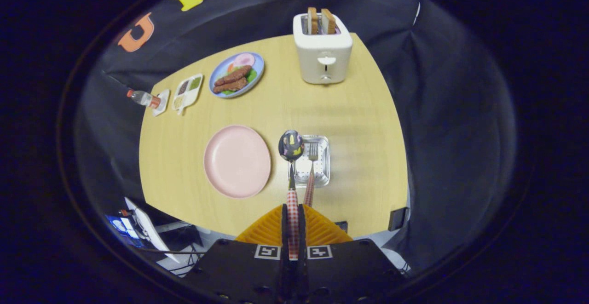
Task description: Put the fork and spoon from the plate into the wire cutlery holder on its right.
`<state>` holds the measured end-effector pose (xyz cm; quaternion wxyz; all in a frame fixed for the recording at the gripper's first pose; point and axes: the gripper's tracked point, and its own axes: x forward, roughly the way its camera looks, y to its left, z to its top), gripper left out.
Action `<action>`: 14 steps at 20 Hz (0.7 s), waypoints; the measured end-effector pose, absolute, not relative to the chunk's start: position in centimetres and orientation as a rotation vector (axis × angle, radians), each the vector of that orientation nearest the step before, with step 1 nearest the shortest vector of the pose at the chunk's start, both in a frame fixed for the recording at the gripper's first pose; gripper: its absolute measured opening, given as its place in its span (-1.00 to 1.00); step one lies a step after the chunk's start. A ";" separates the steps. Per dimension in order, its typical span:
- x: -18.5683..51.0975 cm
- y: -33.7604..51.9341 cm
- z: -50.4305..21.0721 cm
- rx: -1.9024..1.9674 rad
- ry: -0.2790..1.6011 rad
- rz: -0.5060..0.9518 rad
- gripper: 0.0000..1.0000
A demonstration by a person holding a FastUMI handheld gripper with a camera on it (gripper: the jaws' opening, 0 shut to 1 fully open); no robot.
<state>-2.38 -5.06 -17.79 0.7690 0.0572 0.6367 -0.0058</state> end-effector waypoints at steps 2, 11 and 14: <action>-3.1 -5.6 -18.5 0.145 1.469 -0.049 -0.88; 0.2 -6.0 -20.7 0.124 1.616 -0.149 -0.88; 0.7 -6.0 -21.7 0.126 1.649 -0.171 -0.88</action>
